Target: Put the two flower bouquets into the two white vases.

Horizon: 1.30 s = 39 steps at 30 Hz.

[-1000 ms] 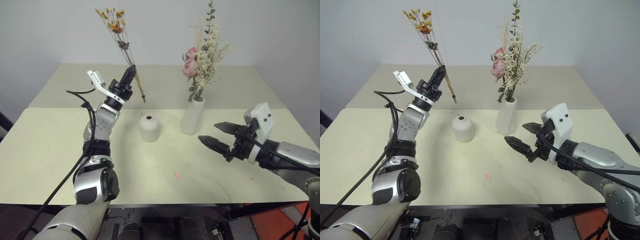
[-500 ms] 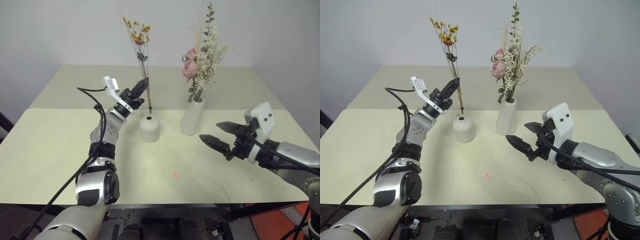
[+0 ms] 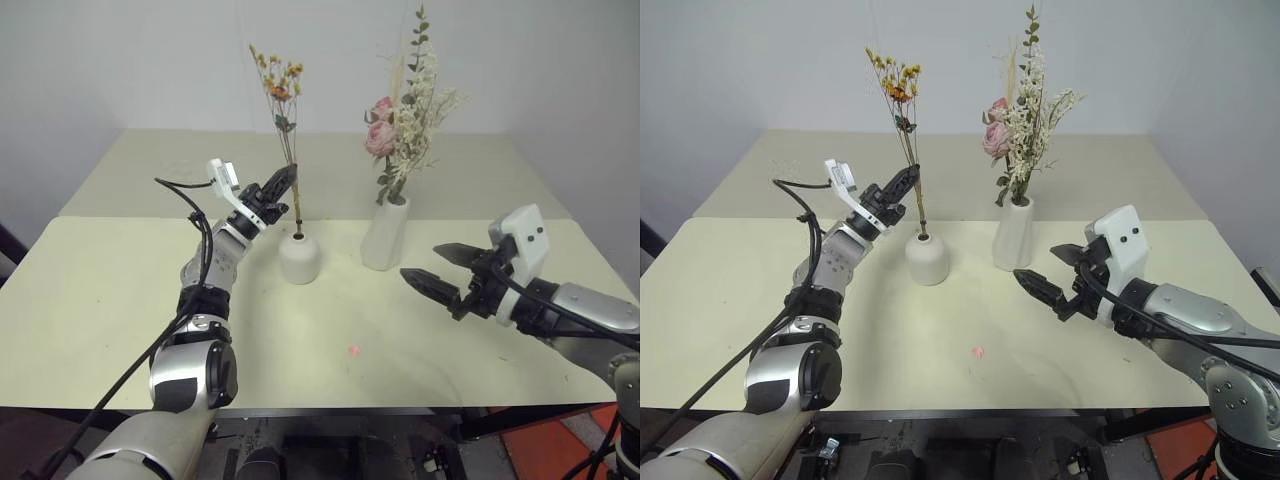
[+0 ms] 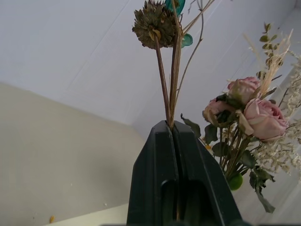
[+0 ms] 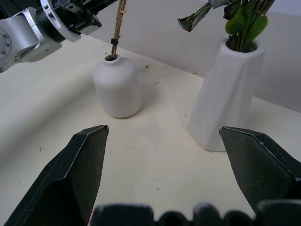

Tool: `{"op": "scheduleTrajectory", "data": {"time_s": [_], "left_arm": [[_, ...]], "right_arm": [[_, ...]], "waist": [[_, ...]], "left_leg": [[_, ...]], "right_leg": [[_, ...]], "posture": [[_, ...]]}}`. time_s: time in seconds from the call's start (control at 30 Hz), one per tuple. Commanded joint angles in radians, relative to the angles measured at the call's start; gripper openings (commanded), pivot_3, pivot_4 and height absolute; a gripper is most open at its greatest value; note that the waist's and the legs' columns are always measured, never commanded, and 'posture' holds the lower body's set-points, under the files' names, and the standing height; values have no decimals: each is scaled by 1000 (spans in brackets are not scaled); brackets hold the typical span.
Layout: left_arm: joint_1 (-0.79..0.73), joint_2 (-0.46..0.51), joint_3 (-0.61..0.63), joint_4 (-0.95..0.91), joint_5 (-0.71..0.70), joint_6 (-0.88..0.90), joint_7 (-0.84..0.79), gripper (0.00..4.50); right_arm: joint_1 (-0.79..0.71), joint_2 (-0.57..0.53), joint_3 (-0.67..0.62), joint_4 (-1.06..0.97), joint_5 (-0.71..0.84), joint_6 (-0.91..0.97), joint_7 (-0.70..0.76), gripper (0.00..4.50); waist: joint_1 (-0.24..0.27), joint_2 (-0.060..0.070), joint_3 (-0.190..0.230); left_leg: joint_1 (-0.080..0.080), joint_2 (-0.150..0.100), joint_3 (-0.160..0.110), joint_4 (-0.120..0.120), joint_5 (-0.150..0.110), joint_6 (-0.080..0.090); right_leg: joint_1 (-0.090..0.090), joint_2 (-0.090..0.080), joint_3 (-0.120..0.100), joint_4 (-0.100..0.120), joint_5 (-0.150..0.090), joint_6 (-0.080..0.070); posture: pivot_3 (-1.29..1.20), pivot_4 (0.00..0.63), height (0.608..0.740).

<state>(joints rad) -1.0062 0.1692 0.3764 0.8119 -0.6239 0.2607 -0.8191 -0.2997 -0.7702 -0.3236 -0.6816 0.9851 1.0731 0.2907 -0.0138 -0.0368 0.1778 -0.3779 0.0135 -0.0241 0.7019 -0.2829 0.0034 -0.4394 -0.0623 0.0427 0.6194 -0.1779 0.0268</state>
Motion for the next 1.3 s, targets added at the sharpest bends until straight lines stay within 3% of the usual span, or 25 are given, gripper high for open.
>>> {"op": "scheduleTrajectory", "data": {"time_s": [0.03, 1.0, 1.3], "left_arm": [[0, 4, -19, -21, 18, -20, -31, 33], [81, -23, -23, -167, 5, -57, -114, 33], [94, -7, -23, -139, 33, -84, -93, 33]], "right_arm": [[-13, -4, -13, -11, -4, -35, -1, 4500], [2, 4, -5, 0, -31, -64, 9, 4500], [8, 8, 5, -2, -48, -74, 13, 4500]], "waist": [[0, 0, 0], [1, 0, 0], [1, 0, 0]], "left_leg": [[0, 0, 0, 0, 0, 0], [-1, 0, 0, -1, 0, 1], [-1, 0, 0, -1, 0, 1]], "right_leg": [[0, 0, 0, -1, 0, 0], [0, 0, 0, -4, 0, 0], [0, 0, 0, -4, 0, 0]], "posture": [[0, 150, 740], [0, 150, 740], [0, 150, 740]]}}
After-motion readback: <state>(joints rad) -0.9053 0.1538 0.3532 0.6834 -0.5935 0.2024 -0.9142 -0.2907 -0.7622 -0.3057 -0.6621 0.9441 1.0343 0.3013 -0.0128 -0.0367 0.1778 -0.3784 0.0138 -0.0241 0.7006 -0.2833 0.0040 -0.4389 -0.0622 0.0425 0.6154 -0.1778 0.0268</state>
